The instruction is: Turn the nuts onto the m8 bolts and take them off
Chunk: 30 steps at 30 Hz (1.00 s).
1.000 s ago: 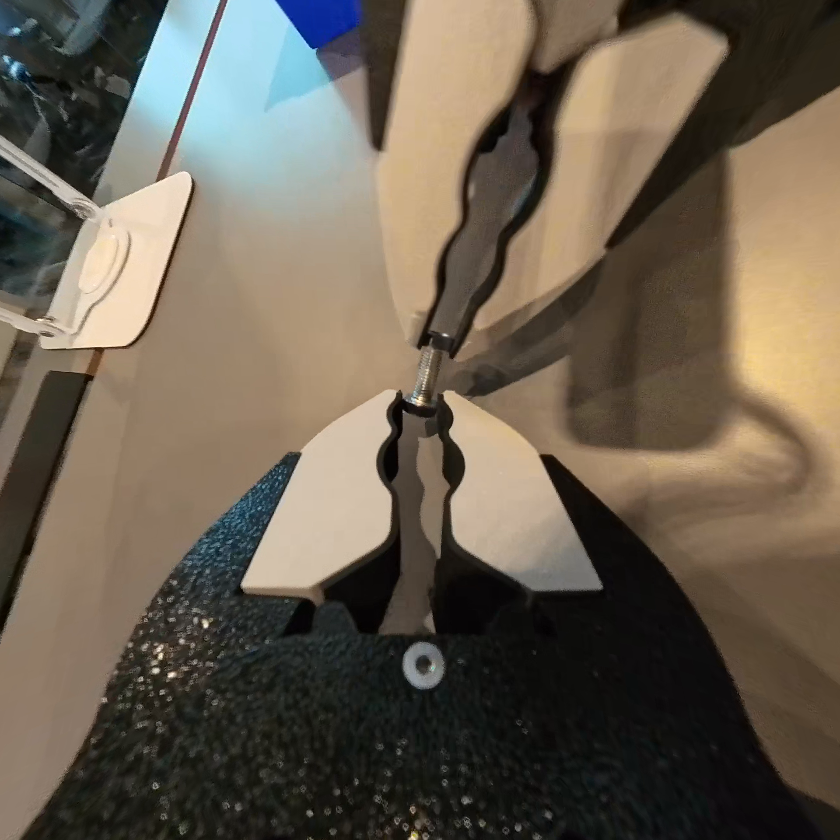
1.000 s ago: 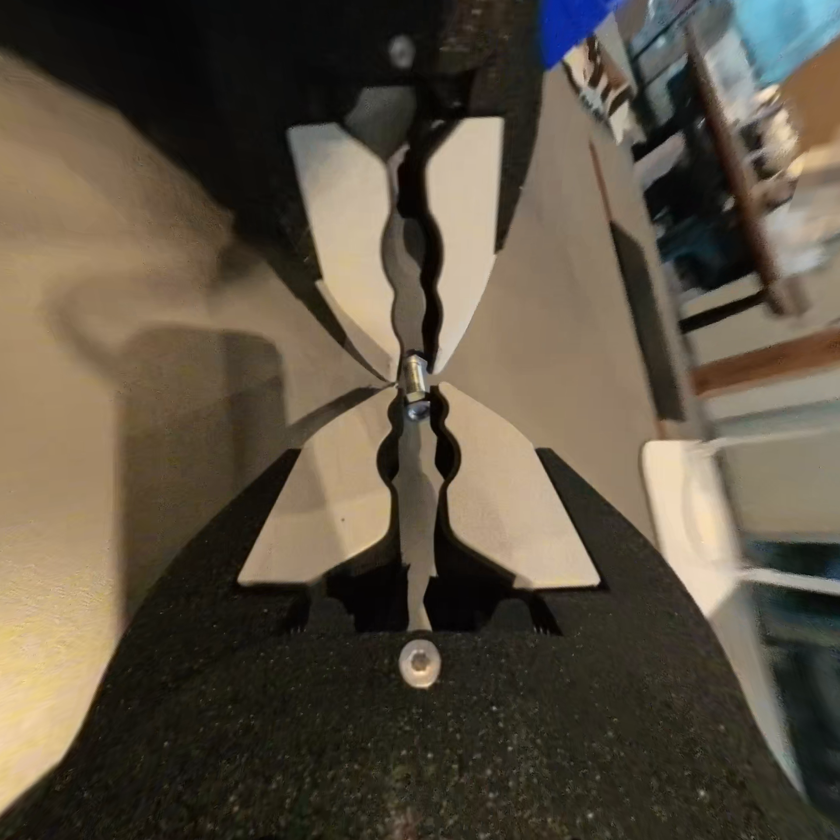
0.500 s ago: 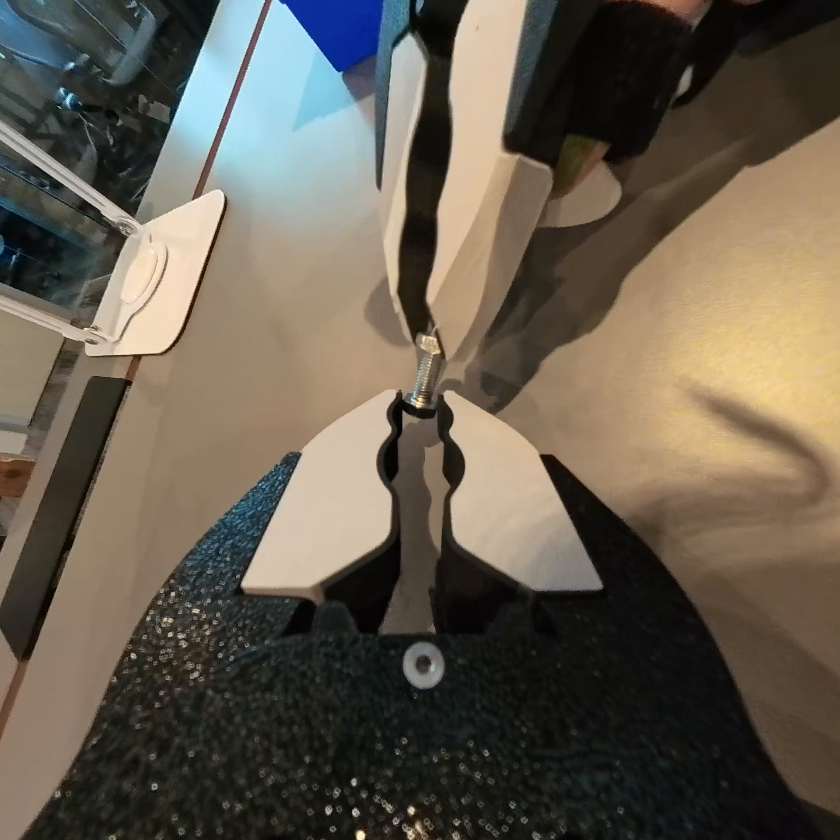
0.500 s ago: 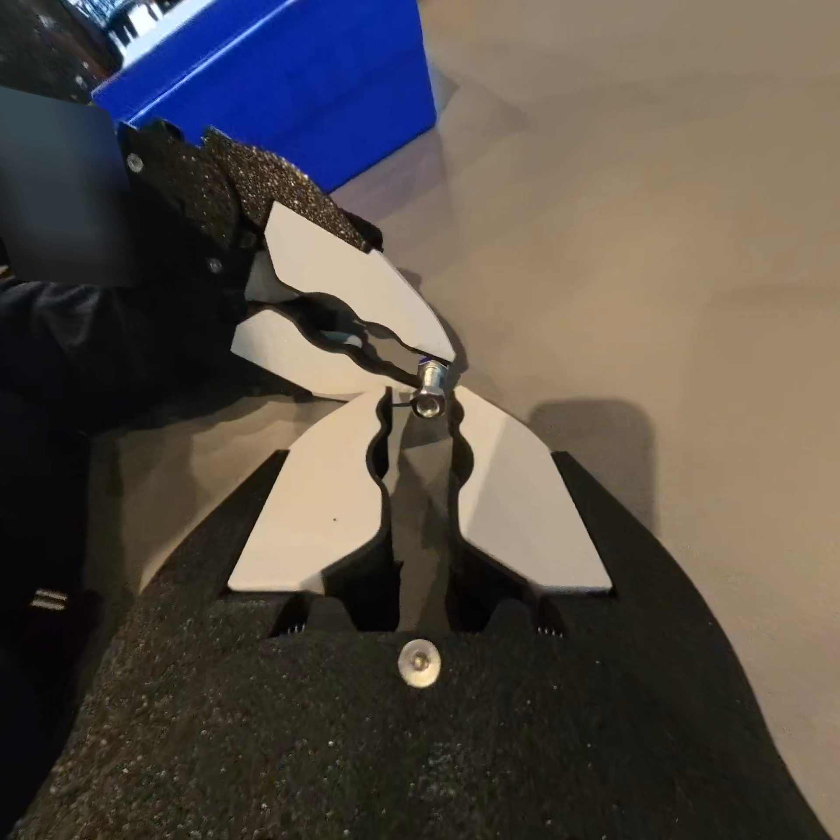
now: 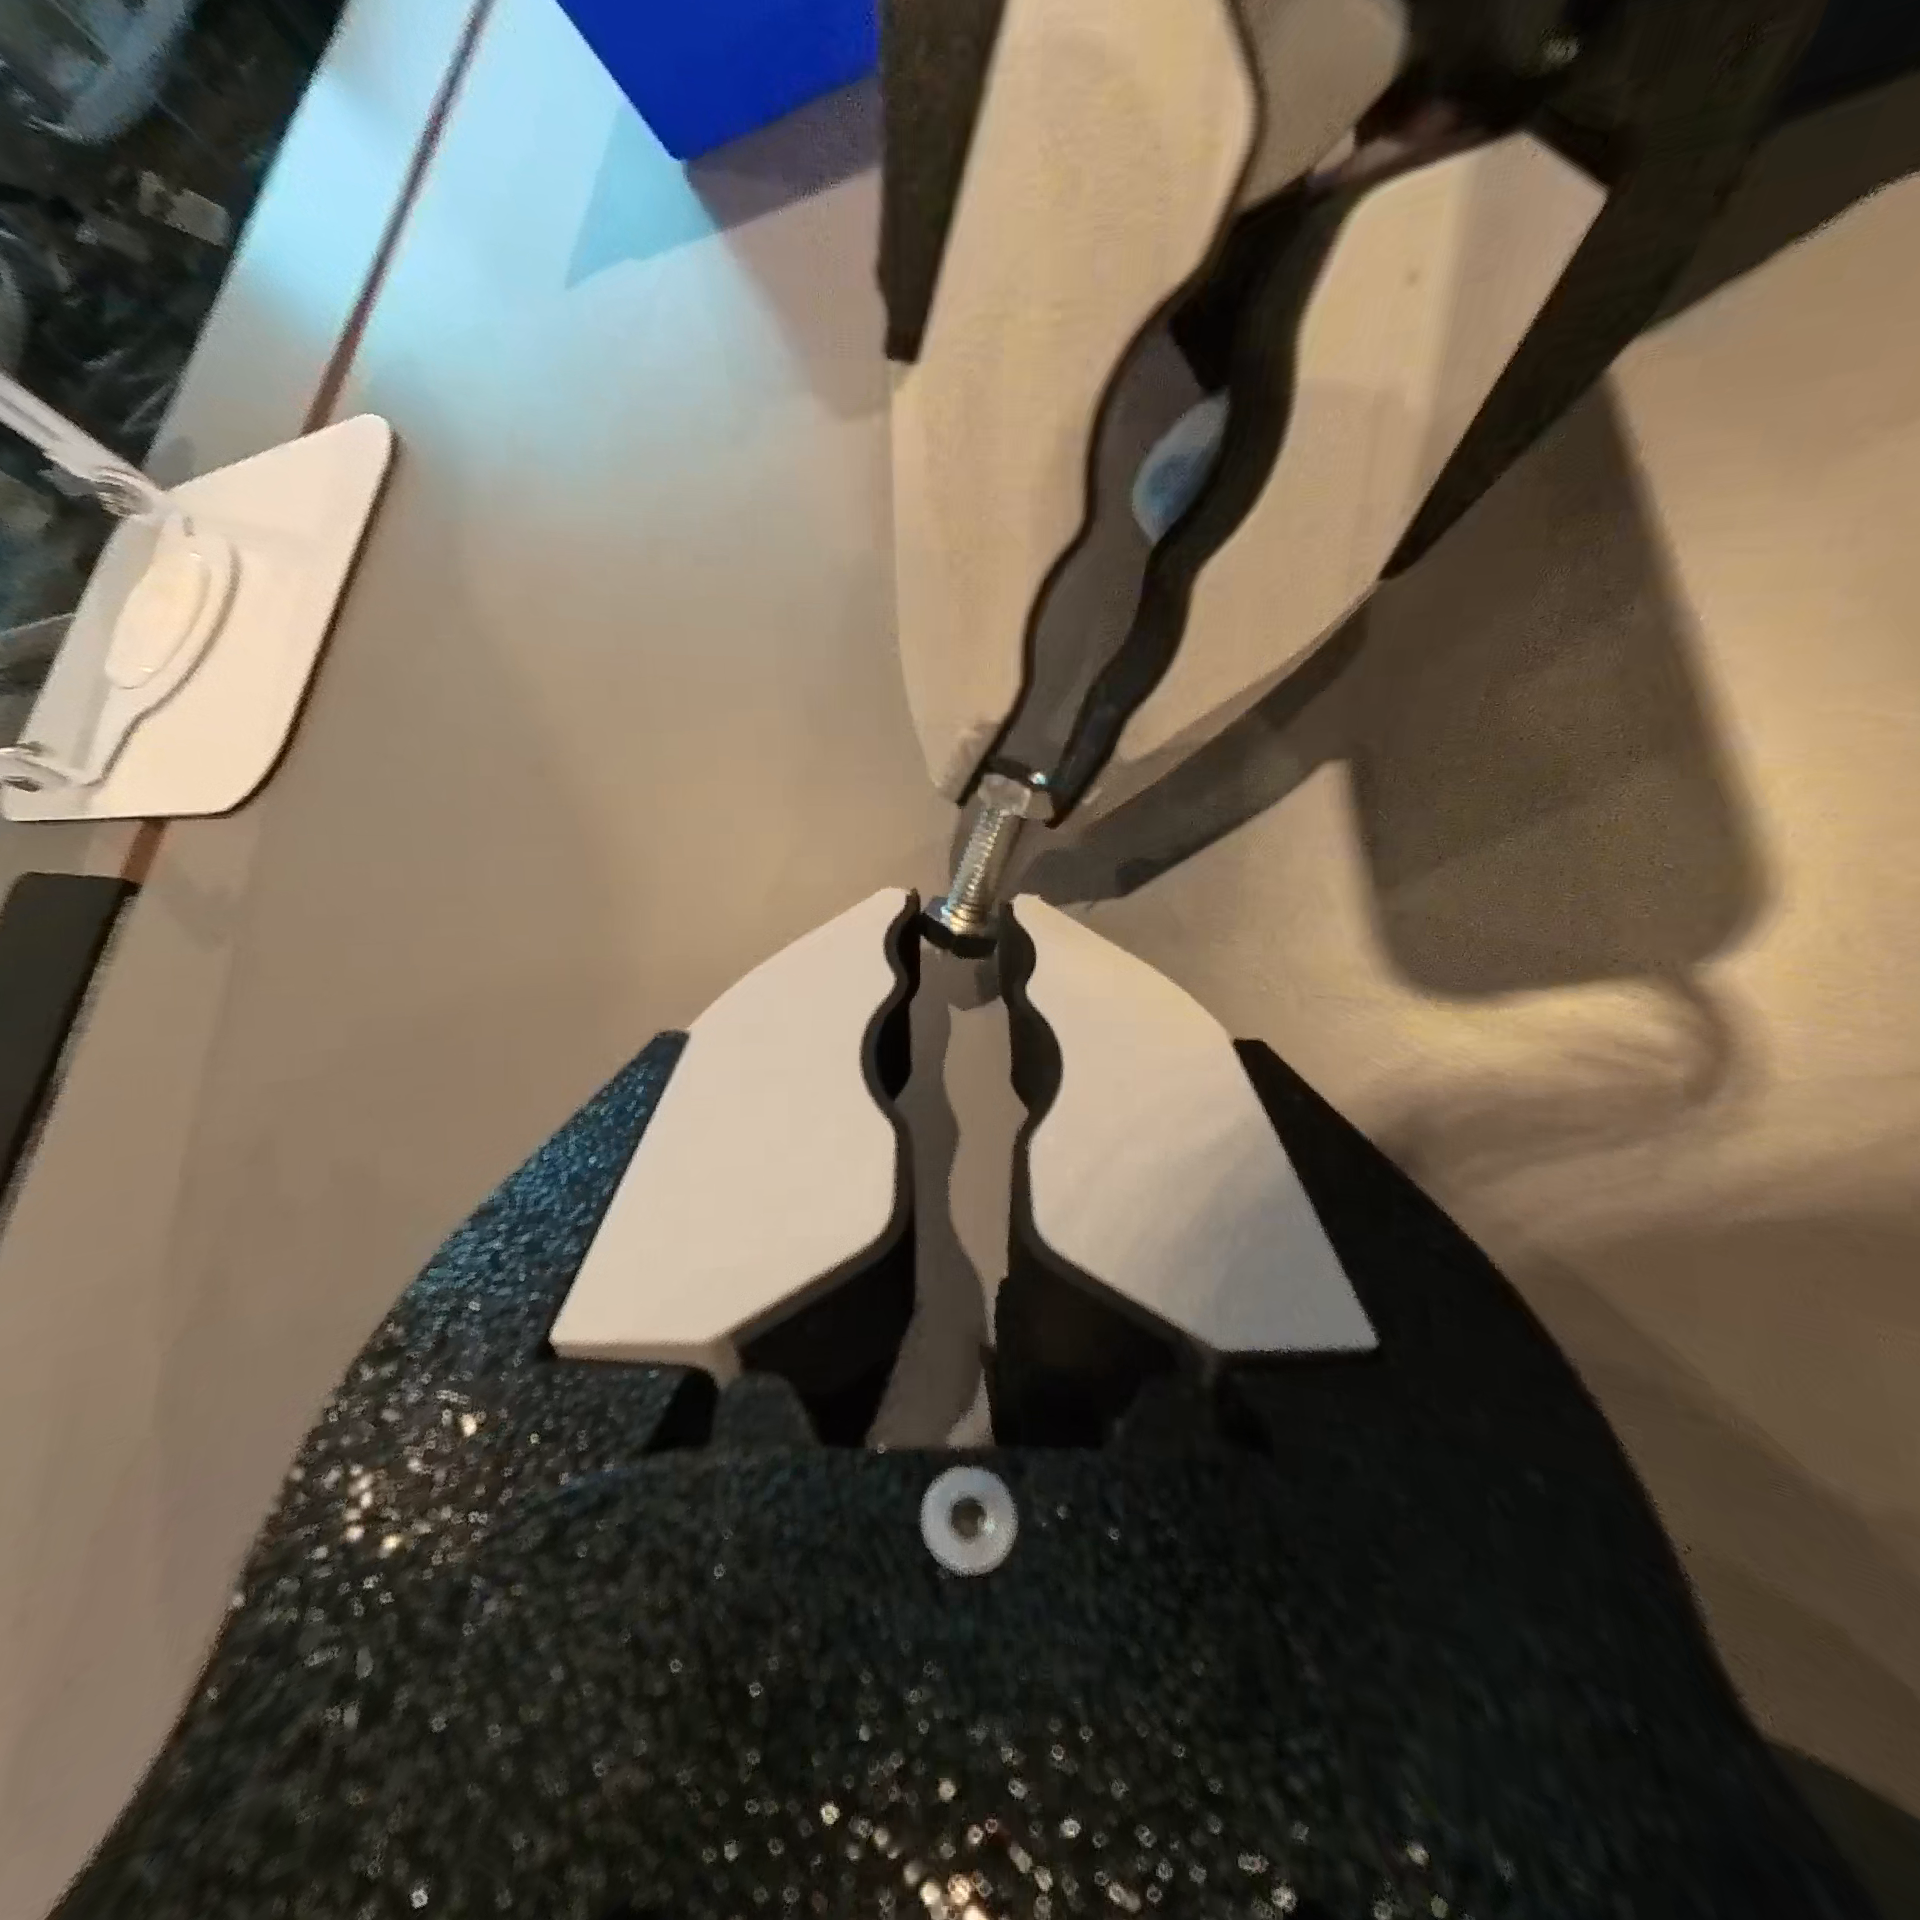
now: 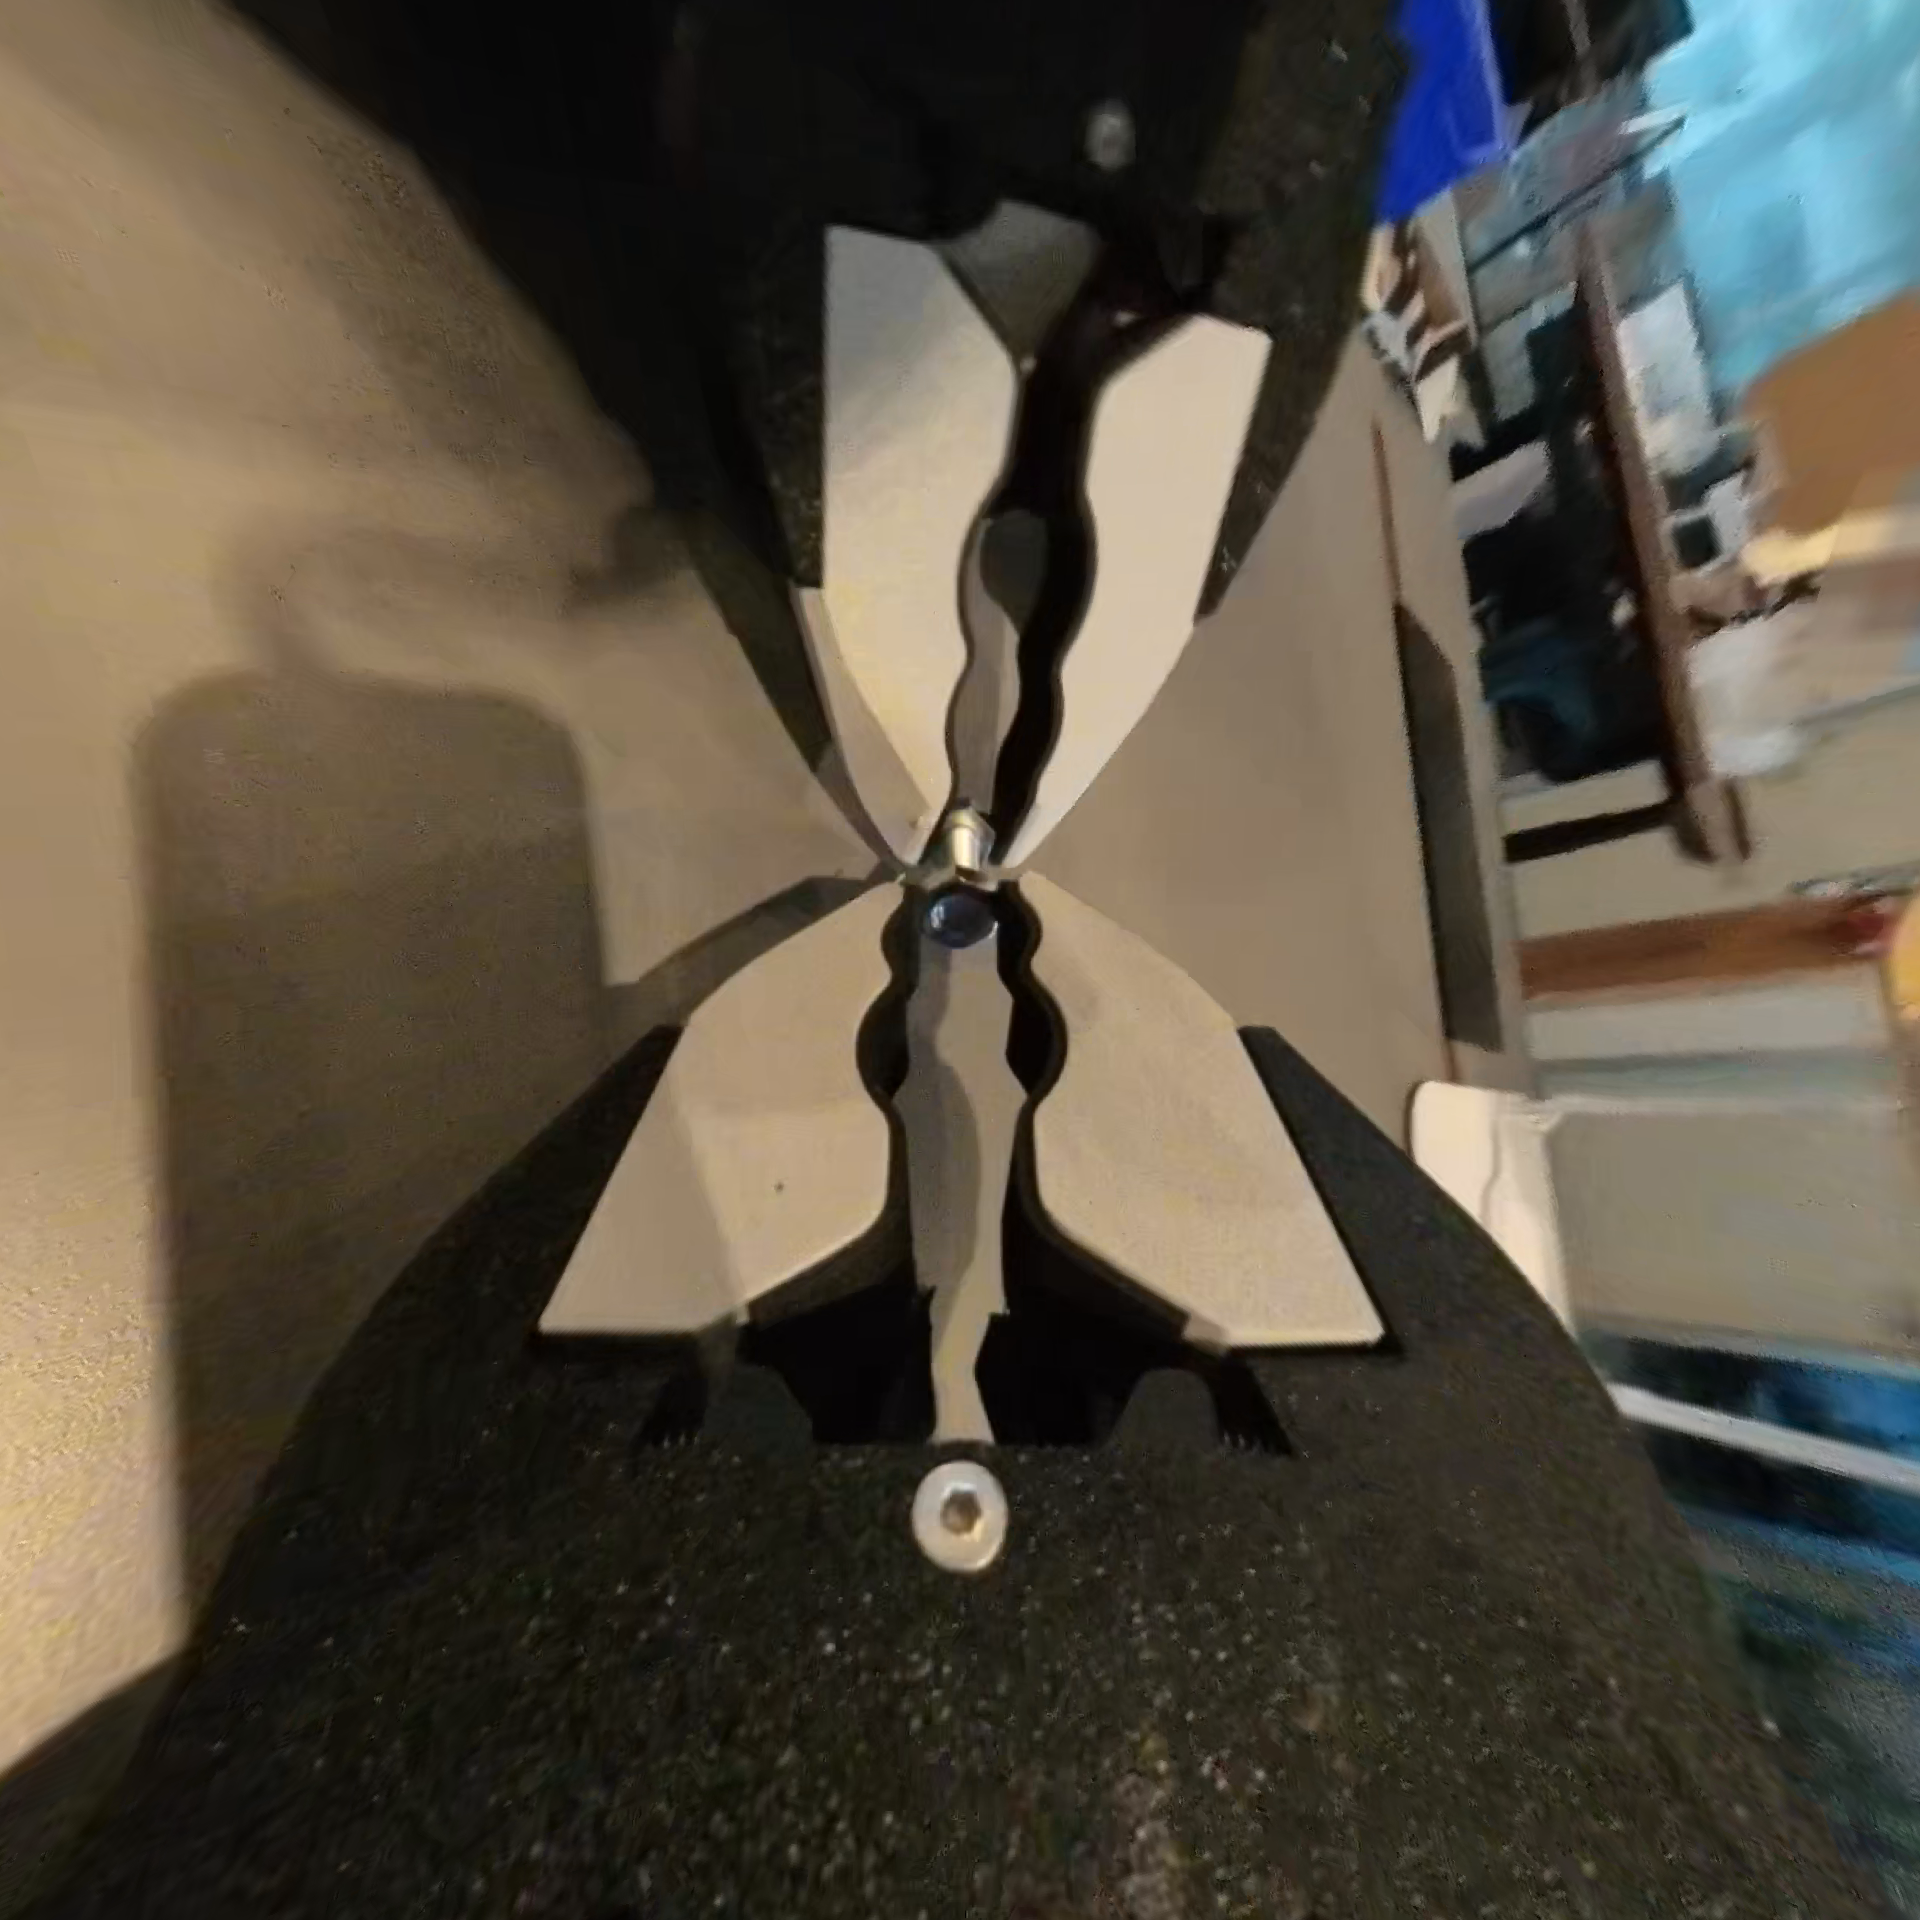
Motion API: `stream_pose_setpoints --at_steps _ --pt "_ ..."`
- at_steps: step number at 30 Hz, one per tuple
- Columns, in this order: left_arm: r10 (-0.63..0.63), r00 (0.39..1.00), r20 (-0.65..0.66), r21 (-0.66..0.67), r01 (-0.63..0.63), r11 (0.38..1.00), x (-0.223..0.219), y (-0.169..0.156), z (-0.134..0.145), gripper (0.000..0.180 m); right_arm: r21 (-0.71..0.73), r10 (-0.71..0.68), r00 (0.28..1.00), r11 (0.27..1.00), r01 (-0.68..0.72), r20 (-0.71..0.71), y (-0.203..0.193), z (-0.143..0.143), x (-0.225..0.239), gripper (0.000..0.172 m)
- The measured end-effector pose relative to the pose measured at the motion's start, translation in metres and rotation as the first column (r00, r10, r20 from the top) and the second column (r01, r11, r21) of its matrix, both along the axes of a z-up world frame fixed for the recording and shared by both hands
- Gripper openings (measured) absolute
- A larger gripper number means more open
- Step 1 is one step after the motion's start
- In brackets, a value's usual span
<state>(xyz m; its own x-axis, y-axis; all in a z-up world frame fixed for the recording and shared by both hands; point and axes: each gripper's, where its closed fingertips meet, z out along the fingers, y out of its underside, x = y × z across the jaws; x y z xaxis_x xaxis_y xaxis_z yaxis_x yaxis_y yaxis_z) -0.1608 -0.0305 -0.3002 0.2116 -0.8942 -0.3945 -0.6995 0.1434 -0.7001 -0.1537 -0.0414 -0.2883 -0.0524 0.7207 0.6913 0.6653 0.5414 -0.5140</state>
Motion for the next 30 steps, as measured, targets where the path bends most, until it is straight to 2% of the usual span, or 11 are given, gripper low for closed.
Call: stream_pose_setpoints --at_steps 2,6,12,13,15,18,19,22,26,29,30 --pt "-0.011 1.0 -0.014 -0.008 0.011 1.0 0.0 -0.001 -0.004 0.014 -0.021 -0.002 1.0 1.0 0.002 -0.004 -0.001 -0.002 -0.002 0.014" --pt "-0.008 0.999 0.032 0.001 0.008 1.0 0.001 0.001 0.001 0.015 -0.227 -0.091 0.99 0.972 0.064 -0.11 0.001 0.004 -0.003 0.014" --pt "-0.009 1.0 0.02 0.062 0.008 0.998 0.004 0.002 0.002 0.034 -0.396 -0.127 0.967 0.918 0.03 -0.219 -0.004 0.014 -0.006 0.014" --pt "-0.01 1.0 0.016 0.08 0.009 0.997 0.005 0.003 0.003 0.034 -0.421 -0.122 0.966 0.907 0.015 -0.229 -0.006 0.015 -0.008 0.014" --pt "-0.02 1.0 -0.006 0.108 0.02 0.994 0.005 0.002 0.002 0.014 -0.458 -0.119 0.963 0.889 -0.005 -0.243 -0.009 0.016 -0.01 0.014" --pt "-0.014 0.999 -0.035 0.134 0.018 0.991 0.004 0.002 0.001 0.014 -0.494 -0.14 0.958 0.87 -0.003 -0.252 -0.009 0.015 -0.01 0.014" --pt "-0.006 0.999 -0.032 0.126 0.01 0.992 0.003 0.003 0.001 0.014 -0.516 -0.163 0.953 0.856 0.007 -0.257 -0.008 0.015 -0.01 0.014" --pt "0.029 0.999 -0.031 0.116 -0.025 0.993 0.0 0.007 0.002 0.014 -0.634 -0.249 0.943 0.771 0.057 -0.219 -0.003 0.011 -0.007 0.035" --pt "0.032 0.999 -0.037 0.109 -0.027 0.994 0.0 0.007 0.001 0.013 -0.751 -0.231 0.951 0.661 -0.002 -0.206 -0.015 0.01 -0.012 0.037" --pt "0.037 0.998 -0.056 0.088 -0.032 0.996 0.0 0.007 -0.004 0.013 -0.635 -0.077 0.921 0.746 -0.201 -0.382 -0.036 0.042 -0.025 0.029" --pt "0.044 0.997 -0.056 0.086 -0.039 0.996 0.0 0.007 -0.004 0.013 -0.571 -0.087 0.906 0.8 -0.184 -0.414 -0.032 0.049 -0.024 0.025"
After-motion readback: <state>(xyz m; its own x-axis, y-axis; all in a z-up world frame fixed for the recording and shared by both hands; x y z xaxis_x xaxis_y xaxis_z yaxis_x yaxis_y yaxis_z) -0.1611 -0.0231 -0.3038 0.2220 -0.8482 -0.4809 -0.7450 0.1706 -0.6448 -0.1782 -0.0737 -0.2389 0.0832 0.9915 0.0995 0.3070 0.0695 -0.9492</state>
